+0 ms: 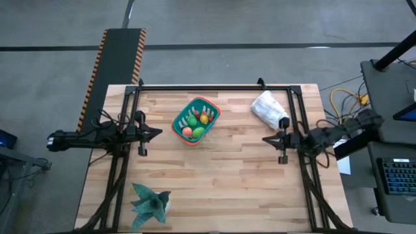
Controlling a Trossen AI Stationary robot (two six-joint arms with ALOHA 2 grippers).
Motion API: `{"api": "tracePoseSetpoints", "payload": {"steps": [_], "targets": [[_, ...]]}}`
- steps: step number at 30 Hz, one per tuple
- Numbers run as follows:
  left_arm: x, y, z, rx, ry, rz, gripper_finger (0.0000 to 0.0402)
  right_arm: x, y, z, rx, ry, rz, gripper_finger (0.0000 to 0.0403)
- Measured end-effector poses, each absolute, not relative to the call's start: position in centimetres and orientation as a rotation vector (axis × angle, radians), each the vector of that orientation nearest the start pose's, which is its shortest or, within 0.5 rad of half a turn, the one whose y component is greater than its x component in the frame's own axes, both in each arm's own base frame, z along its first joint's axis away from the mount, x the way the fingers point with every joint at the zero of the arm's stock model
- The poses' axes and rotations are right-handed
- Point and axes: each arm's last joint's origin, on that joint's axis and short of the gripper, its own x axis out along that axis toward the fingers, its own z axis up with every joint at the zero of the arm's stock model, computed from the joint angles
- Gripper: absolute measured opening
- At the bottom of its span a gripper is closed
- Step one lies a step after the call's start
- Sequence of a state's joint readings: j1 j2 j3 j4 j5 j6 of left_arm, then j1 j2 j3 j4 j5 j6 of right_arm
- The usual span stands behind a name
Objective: Pick and placing Produce into tupperware
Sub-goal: Return to Home Position
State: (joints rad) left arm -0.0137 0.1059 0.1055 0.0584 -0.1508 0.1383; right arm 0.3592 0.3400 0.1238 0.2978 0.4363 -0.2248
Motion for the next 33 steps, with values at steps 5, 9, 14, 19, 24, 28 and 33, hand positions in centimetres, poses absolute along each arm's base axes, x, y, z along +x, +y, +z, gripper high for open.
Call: {"api": "tracePoseSetpoints", "payload": {"steps": [5,9,14,19,24,28,33], "targets": [[9.9,0.3,19.7,0.133,-0.050,0.155,0.0000,10.7,1.4,20.3,-0.173,-0.115,-0.051,0.0008],[9.9,0.3,19.7,0.133,-0.049,0.156,0.0000,11.0,0.0,18.9,-0.154,-0.061,-0.065,0.0008],[9.9,0.3,19.7,0.132,-0.047,0.156,0.0000,10.9,-1.7,18.1,-0.090,-0.036,-0.050,0.0008],[10.0,0.3,18.9,0.132,-0.032,0.143,0.0000,10.6,-2.3,17.9,-0.062,-0.019,-0.033,0.0008],[9.9,0.1,17.6,0.060,-0.044,0.074,0.0000,10.5,-2.4,17.6,-0.038,0.002,-0.035,0.0008],[9.9,0.1,17.0,0.056,-0.042,0.069,0.0000,10.5,-2.4,16.5,-0.004,0.082,-0.034,0.0008],[9.9,0.1,16.7,0.057,-0.011,0.066,0.0000,10.5,-2.4,15.9,0.018,0.092,-0.034,0.0008]]}}
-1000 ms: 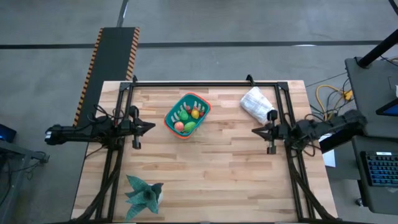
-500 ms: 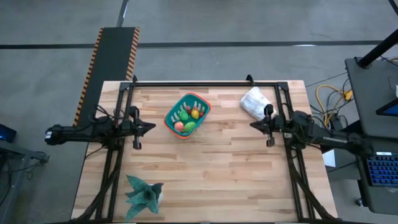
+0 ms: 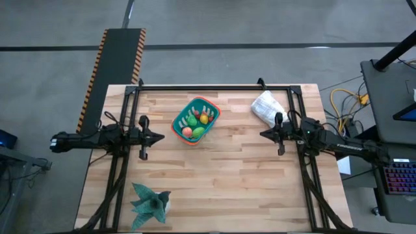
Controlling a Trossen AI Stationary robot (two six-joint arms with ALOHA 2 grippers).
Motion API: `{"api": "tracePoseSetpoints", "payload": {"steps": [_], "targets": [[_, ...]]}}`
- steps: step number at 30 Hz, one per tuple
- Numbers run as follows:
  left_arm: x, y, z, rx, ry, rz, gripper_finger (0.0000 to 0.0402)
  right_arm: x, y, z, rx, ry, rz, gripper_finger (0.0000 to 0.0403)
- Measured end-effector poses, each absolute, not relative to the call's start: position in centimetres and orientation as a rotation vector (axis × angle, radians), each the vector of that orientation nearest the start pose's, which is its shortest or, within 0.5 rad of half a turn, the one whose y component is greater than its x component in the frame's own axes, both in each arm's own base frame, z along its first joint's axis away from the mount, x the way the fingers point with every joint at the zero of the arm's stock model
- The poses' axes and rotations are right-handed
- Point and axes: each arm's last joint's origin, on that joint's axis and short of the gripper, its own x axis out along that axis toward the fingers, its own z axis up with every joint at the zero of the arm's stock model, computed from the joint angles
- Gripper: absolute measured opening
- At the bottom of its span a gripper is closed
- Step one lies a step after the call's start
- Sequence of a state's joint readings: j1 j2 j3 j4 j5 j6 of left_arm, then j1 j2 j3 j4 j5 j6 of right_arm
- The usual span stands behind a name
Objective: Pick and placing Produce into tupperware
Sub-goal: Return to Home Position
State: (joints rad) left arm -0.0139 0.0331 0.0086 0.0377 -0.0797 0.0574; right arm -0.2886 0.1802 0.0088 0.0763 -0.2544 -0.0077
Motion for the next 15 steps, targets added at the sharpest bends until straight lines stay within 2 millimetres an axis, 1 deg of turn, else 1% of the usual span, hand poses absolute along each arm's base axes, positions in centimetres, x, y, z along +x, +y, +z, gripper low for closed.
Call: {"api": "tracePoseSetpoints", "payload": {"steps": [6,12,15], "targets": [[9.88,0.10,16.72,0.061,-0.012,0.068,0.0000,10.47,-2.31,15.71,0.033,0.111,-0.026,0.0008],[9.96,0.10,16.60,0.062,0.002,0.067,0.0000,10.50,-2.31,15.69,-0.008,0.114,-0.022,0.0008],[9.98,0.10,16.56,0.059,0.006,0.067,0.0000,10.56,-2.33,15.56,0.010,0.127,-0.023,0.0009]]}}
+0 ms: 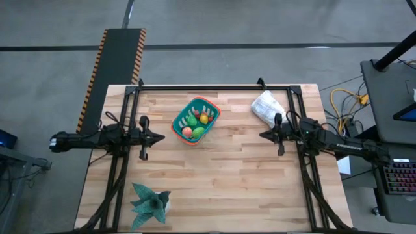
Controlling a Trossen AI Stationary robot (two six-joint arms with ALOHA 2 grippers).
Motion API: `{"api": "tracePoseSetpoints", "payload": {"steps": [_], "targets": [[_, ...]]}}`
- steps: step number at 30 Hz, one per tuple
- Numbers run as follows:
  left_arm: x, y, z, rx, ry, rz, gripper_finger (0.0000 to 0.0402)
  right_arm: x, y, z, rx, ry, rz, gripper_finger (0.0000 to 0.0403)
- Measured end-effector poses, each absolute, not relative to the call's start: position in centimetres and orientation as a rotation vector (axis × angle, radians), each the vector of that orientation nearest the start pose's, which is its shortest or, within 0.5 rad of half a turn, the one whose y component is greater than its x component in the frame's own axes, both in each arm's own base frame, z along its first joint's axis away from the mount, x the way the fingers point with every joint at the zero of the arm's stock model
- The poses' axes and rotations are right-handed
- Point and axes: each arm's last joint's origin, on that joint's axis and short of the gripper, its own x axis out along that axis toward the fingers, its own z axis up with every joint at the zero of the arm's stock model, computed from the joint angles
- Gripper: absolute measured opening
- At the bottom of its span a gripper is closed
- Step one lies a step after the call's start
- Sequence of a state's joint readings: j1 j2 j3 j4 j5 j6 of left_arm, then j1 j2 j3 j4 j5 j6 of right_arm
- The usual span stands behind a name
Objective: Pick and placing Produce into tupperware
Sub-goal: Return to Home Position
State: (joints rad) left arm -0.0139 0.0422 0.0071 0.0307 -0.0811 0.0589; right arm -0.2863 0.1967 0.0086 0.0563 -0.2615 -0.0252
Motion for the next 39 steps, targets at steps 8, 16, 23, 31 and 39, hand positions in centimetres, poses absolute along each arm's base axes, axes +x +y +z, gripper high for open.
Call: {"api": "tracePoseSetpoints", "payload": {"steps": [8,16,23,31,39], "targets": [[10.06,0.10,16.43,0.060,0.019,0.067,0.0000,10.68,-2.36,15.35,0.069,0.151,-0.027,0.0009],[10.08,0.10,16.40,0.060,0.022,0.067,0.0000,10.69,-2.37,15.33,0.069,0.153,-0.027,0.0009],[10.08,0.10,16.37,0.060,0.024,0.068,0.0000,10.69,-2.37,15.33,0.070,0.153,-0.027,0.0009],[10.08,0.11,16.36,0.060,0.024,0.068,0.0000,10.69,-2.37,15.33,0.069,0.153,-0.027,0.0009],[10.08,0.11,16.37,0.060,0.024,0.068,0.0000,10.69,-2.37,15.33,0.069,0.153,-0.027,0.0009]]}}
